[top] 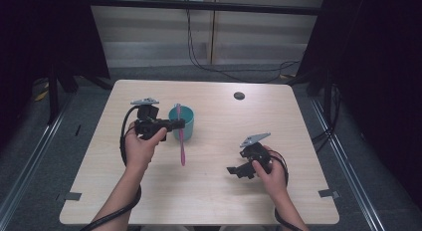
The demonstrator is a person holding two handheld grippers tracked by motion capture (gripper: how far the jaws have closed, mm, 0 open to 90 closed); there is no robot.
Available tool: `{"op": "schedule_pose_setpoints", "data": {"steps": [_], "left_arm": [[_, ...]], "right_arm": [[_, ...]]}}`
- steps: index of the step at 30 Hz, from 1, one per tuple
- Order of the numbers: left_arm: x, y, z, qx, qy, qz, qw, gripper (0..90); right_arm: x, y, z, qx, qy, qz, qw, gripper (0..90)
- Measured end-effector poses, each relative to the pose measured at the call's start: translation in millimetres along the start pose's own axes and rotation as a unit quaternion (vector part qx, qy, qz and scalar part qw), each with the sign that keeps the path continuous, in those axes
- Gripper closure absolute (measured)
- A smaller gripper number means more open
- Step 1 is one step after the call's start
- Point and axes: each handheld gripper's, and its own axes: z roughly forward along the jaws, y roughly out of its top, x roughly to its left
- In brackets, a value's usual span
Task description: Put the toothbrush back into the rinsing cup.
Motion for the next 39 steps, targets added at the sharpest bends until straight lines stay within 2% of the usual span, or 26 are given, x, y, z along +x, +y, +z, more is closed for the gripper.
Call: {"op": "schedule_pose_setpoints", "data": {"steps": [9,18,22,36,39], "left_arm": [[0.1,7.8,-6.1,-0.003,0.007,0.007,1.0,83.6],[2.6,15.0,-11.2,-0.007,0.019,0.013,0.9997,83.5],[3.5,18.9,-13.3,-0.006,0.025,0.014,0.9996,83.6],[3.7,27.7,-15.2,-0.014,0.035,0.014,0.9992,83.5],[3.2,30.5,-15.1,-0.015,0.037,0.016,0.9991,83.5]], "right_arm": [[-1.5,-9.6,7.5,0.015,-0.016,-0.007,0.9997,14.4],[-1.9,-14.8,9.8,-0.01,-0.023,-0.023,0.9994,13.4],[-0.3,-18.0,10.5,-0.013,-0.035,-0.044,0.9984,12.6],[-0.7,-28.2,13.6,-0.058,-0.039,-0.043,0.9966,8.4],[-1.3,-27.9,13.8,-0.058,-0.038,-0.045,0.9966,8.4]]}}
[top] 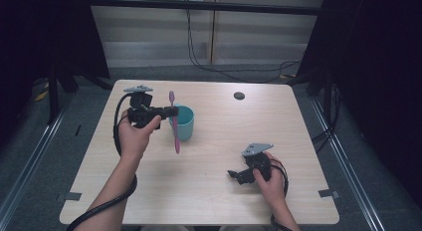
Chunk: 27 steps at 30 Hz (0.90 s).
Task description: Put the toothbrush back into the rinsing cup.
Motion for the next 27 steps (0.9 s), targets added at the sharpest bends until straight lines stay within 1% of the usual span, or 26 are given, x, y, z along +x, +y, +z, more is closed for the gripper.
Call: {"op": "schedule_pose_setpoints", "data": {"steps": [5,8,12,19,27], "left_arm": [[-1.8,6.0,0.2,-0.004,0.004,0.002,1.0,83.5],[-2.9,9.0,0.0,-0.006,0.011,0.004,0.9999,83.5],[-2.5,12.9,-0.3,-0.009,0.014,0.003,0.9999,83.5],[-6.9,21.7,-0.5,-0.013,0.012,0.008,0.9998,83.5],[-11.4,31.0,3.9,-0.013,0.012,0.016,0.9997,83.5]], "right_arm": [[-0.7,0.1,0.3,0.0,-0.002,0.0,1.0,8.4],[-0.4,0.1,0.3,-0.001,-0.003,0.001,1.0,8.4],[-0.3,0.1,0.4,-0.001,-0.003,0.001,1.0,8.3],[-0.5,0.1,0.6,-0.001,-0.004,0.0,1.0,8.2],[-0.5,0.1,0.6,-0.001,-0.004,0.001,1.0,8.2]]}}
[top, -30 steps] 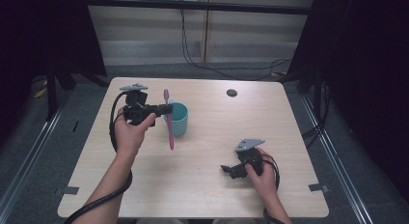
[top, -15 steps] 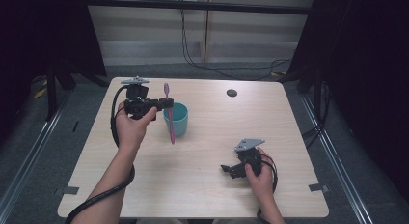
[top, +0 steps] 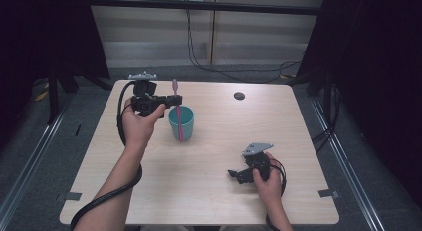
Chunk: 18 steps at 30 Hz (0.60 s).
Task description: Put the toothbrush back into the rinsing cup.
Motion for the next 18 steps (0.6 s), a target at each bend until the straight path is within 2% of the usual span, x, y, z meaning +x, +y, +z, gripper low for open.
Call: {"op": "schedule_pose_setpoints", "data": {"steps": [18], "left_arm": [[2.7,13.9,3.0,-0.01,0.006,0.002,0.9999,83.5]], "right_arm": [[-0.1,0.1,0.1,0.0,-0.001,0.0,1.0,8.1]]}}
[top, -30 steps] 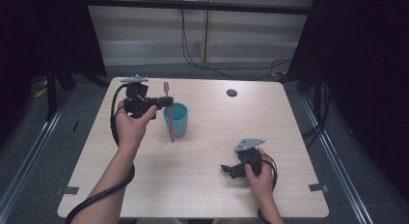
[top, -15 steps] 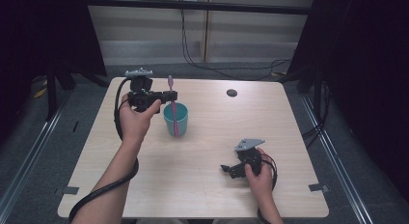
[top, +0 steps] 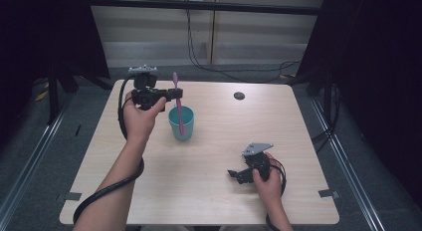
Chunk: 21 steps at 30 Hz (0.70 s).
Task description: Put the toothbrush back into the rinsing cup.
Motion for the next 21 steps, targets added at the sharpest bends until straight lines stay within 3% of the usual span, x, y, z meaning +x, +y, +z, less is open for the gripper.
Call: {"op": "schedule_pose_setpoints", "data": {"steps": [21], "left_arm": [[3.9,11.5,6.2,-0.013,0.008,0.001,0.9999,83.5]], "right_arm": [[0.0,0.0,-0.1,0.001,0.0,0.001,1.0,8.1]]}}
